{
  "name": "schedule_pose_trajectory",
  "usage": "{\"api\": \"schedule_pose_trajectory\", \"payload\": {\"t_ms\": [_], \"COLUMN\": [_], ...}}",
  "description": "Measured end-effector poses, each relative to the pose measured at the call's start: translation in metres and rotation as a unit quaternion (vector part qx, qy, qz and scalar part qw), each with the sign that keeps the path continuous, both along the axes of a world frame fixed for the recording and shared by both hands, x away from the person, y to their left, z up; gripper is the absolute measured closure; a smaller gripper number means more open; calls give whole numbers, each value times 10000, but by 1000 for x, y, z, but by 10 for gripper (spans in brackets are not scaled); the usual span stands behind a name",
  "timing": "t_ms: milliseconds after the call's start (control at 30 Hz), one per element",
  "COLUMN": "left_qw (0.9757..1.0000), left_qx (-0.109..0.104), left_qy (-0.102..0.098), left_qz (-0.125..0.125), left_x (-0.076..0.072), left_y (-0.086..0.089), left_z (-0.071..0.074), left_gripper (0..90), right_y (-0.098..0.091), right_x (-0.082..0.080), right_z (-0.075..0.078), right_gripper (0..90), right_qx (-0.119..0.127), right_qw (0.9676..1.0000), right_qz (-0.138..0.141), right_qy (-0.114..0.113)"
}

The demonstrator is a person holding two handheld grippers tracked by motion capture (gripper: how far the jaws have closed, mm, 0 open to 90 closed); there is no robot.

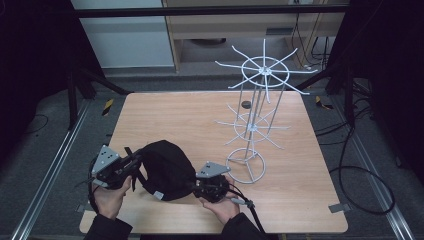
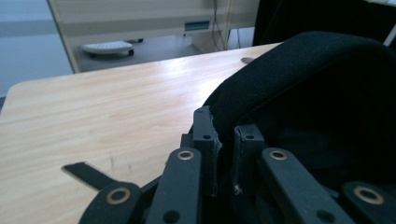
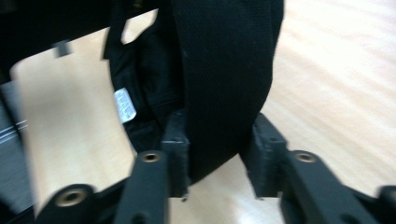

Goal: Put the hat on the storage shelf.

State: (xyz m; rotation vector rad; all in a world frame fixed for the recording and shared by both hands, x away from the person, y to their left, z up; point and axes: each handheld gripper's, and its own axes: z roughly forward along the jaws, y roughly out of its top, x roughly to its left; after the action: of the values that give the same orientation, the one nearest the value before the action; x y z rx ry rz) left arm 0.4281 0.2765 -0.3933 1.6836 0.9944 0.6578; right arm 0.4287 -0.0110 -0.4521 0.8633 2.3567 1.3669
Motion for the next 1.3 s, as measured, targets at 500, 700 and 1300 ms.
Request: {"api": "schedule_pose_trajectory", "payload": {"t_ms": [500, 700, 1300], "left_qw": [9943, 9920, 9974], "left_qx": [507, 673, 334], "left_qy": [520, 691, 457], "left_qz": [-784, -818, -449], "left_x": [-40, -44, -21], "left_y": [3, -3, -5], "left_z": [-47, -56, -35], "left_gripper": [815, 817, 769], "right_y": [-17, -34, -23], "right_x": [-3, -7, 0], "right_z": [-14, -9, 12], "right_gripper": [693, 535, 841], "right_qx": [-492, -59, -123], "right_qw": [9949, 9985, 9914], "right_qz": [146, 230, -768], "right_qy": [-864, -501, -1056]}}
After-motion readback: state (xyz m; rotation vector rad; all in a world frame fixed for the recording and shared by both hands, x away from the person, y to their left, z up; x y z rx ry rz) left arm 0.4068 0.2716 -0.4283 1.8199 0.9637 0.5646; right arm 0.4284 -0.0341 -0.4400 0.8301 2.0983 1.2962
